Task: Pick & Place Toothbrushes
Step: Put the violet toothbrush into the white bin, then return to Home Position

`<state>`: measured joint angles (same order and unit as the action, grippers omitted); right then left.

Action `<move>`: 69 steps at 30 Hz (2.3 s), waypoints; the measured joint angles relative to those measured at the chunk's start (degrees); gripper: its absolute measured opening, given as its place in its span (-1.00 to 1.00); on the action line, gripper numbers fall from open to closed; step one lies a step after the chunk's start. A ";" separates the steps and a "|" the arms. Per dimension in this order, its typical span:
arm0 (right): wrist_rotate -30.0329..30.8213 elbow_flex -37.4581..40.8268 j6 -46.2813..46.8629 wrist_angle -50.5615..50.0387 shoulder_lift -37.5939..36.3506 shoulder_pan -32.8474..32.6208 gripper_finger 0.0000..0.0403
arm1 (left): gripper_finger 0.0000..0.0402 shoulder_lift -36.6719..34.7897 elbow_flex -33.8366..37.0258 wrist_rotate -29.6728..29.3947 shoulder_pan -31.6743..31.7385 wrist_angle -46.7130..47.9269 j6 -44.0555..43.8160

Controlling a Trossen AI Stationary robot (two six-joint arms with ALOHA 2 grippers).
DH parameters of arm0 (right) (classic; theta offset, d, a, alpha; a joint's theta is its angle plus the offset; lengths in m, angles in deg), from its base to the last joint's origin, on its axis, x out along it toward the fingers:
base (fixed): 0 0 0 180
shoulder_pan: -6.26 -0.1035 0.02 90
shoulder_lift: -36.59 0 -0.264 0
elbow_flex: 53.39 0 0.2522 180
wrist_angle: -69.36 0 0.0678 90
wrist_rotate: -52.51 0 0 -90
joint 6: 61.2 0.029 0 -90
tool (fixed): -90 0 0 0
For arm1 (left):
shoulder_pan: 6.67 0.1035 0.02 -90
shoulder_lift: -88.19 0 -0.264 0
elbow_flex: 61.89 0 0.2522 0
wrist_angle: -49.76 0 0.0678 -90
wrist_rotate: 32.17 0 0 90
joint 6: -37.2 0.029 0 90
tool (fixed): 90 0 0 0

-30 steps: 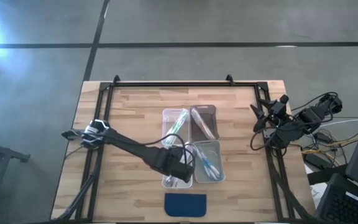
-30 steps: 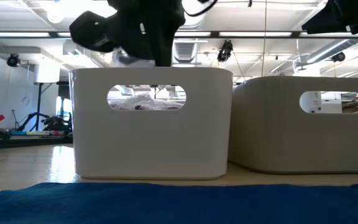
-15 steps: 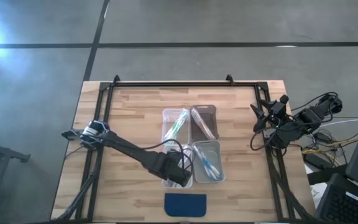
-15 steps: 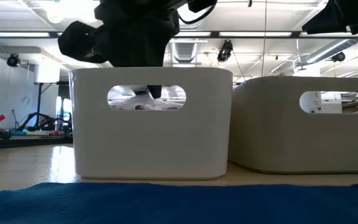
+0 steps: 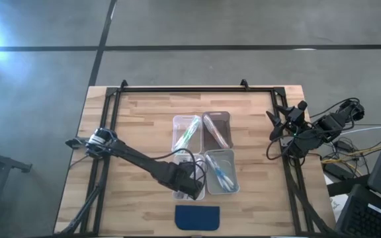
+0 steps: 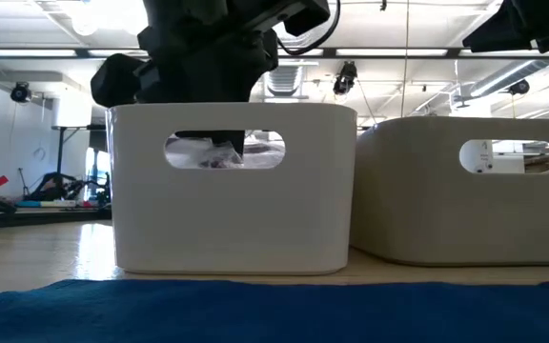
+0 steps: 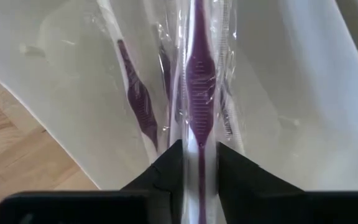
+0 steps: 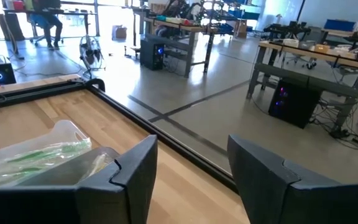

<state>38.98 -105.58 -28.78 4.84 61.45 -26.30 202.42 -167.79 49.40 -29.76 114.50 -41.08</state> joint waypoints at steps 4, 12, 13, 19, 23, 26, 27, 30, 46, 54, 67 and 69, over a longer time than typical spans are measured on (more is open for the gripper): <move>0.00 0.00 0.00 0.00 0.00 -0.02 -0.10 | -0.42 0.00 0.00 0.46 0.00 0.00 0.04; 0.04 0.11 0.00 -0.02 0.00 -0.02 -0.16 | -0.05 -1.03 -0.05 2.88 0.28 0.03 1.33; 0.04 0.11 0.00 0.00 0.00 -0.04 -0.15 | -0.02 -1.40 -0.28 2.97 0.35 0.26 1.33; 0.07 0.11 -0.02 0.00 0.02 -0.06 -0.08 | 0.02 -5.11 -0.87 1.20 0.37 0.53 2.85; 0.09 0.11 -0.02 0.02 0.06 -0.06 -0.04 | 0.03 -8.36 -0.87 -3.98 -0.01 1.57 3.67; 0.11 0.11 -0.02 0.07 0.09 -0.06 -0.03 | 0.03 -10.91 -0.80 -8.85 -0.42 1.91 6.96; 0.11 0.11 -0.02 0.07 0.09 -0.06 -0.03 | 0.03 -11.79 -0.66 -10.82 -0.74 2.08 8.30; 0.13 0.11 -0.02 0.11 0.11 -0.04 -0.07 | 0.03 -14.34 -0.44 -15.54 -1.13 2.29 12.03; -0.12 0.11 -0.02 2.02 0.95 -0.06 -0.53 | -0.14 -20.65 -0.36 -32.80 -1.44 3.23 42.25; -3.13 0.11 -3.95 6.93 4.69 -0.05 -0.85 | -0.49 -25.10 10.34 -33.97 -1.11 -8.07 57.11; -8.11 0.06 -9.46 14.83 11.11 0.96 -0.96 | -0.97 -56.48 53.08 -28.76 -0.43 -49.01 76.69; -10.35 0.25 -10.34 14.87 11.26 2.24 -0.96 | -0.97 -61.06 58.23 -27.98 -0.04 -53.91 80.82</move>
<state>28.63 -105.33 -39.11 19.70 72.71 -24.06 141.36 -109.56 21.42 -29.80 60.60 39.74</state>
